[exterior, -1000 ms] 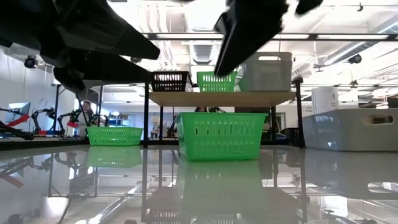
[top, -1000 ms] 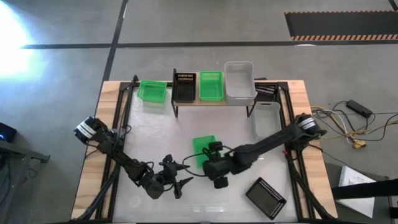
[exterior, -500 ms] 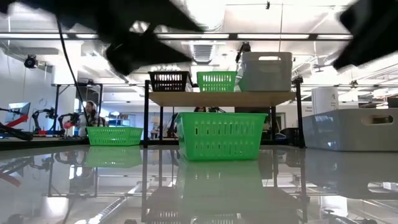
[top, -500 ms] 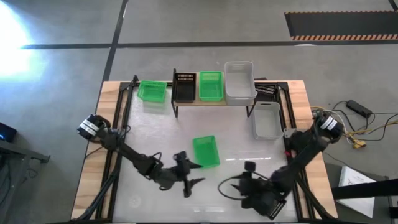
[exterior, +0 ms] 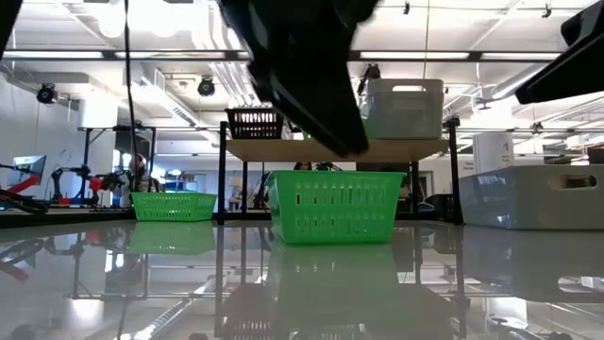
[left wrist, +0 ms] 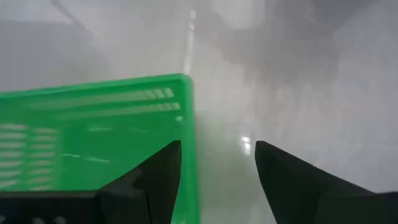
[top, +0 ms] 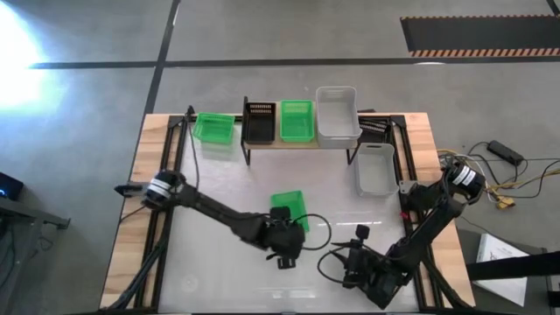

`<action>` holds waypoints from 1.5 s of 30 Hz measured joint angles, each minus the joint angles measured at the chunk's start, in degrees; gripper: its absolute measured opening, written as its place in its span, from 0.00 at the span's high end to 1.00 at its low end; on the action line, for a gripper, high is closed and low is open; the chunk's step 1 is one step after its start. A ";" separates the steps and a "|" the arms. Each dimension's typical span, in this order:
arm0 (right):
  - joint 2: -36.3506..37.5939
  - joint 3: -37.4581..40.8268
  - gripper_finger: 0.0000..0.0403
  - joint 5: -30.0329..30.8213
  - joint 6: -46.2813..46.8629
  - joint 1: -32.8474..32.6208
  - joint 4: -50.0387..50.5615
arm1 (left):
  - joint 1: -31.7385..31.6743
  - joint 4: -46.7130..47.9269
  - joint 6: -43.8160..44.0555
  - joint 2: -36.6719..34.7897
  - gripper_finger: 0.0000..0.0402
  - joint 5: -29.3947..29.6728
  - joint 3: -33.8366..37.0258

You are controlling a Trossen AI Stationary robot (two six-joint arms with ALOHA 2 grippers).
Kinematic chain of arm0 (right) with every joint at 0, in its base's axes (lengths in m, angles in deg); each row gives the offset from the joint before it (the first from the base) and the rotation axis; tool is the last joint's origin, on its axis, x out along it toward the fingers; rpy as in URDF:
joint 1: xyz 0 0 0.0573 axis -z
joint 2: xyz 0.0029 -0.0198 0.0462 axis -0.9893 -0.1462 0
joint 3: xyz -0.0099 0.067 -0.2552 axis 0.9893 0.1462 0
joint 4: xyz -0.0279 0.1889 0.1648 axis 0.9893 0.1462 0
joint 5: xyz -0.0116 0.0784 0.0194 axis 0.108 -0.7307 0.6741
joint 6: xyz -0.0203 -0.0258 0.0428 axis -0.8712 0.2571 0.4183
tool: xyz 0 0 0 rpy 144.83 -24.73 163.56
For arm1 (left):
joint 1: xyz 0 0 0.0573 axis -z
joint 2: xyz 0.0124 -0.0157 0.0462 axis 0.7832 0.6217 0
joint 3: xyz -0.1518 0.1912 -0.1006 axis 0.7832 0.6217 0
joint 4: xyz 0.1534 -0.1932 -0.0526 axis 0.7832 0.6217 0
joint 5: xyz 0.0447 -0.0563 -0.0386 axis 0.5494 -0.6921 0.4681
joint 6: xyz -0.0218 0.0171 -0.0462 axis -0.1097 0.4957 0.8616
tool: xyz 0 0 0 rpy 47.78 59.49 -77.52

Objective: Stack baskets on shelf by color
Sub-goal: Stack the right green bin on top of the green bin on the shelf

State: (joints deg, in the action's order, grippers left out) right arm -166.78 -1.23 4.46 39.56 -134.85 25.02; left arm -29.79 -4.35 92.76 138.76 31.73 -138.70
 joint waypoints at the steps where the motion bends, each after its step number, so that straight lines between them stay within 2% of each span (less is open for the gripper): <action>1: -0.02 0.07 0.77 0.11 0.03 0.01 -0.03 | -0.56 -0.30 0.00 0.89 0.53 -1.51 -0.63; 7: -1.71 0.21 0.80 0.10 1.28 0.00 -0.57 | -3.11 0.31 3.37 3.40 0.54 -1.94 -1.36; 10: -3.03 0.25 0.81 0.12 3.52 0.00 -0.76 | -3.72 0.44 3.20 3.40 0.58 -1.74 -1.30; 22: -6.91 -0.12 0.82 -0.34 12.93 -0.39 -2.83 | -3.10 6.52 -1.34 2.95 0.98 -4.02 -1.89; 29: -6.84 -0.21 0.81 -0.35 12.93 -1.29 -3.81 | -1.10 17.02 -8.76 -1.65 1.00 -3.91 -8.45; 34: -6.80 -0.29 0.83 -0.35 12.96 -1.25 -4.59 | -2.65 18.51 -16.96 -9.84 1.00 1.65 -9.95; 41: -6.75 -0.34 0.84 0.13 12.52 -1.25 -5.55 | -12.21 13.83 -38.56 -19.88 1.00 2.78 -9.95; 45: -6.75 -0.34 0.84 0.16 12.52 -1.25 -5.70 | -21.31 6.48 -40.77 -21.91 1.00 2.67 -9.93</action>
State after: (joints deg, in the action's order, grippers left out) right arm -173.53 -1.57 4.62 52.08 -136.09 19.32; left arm -51.10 2.14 51.99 116.85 34.40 -148.63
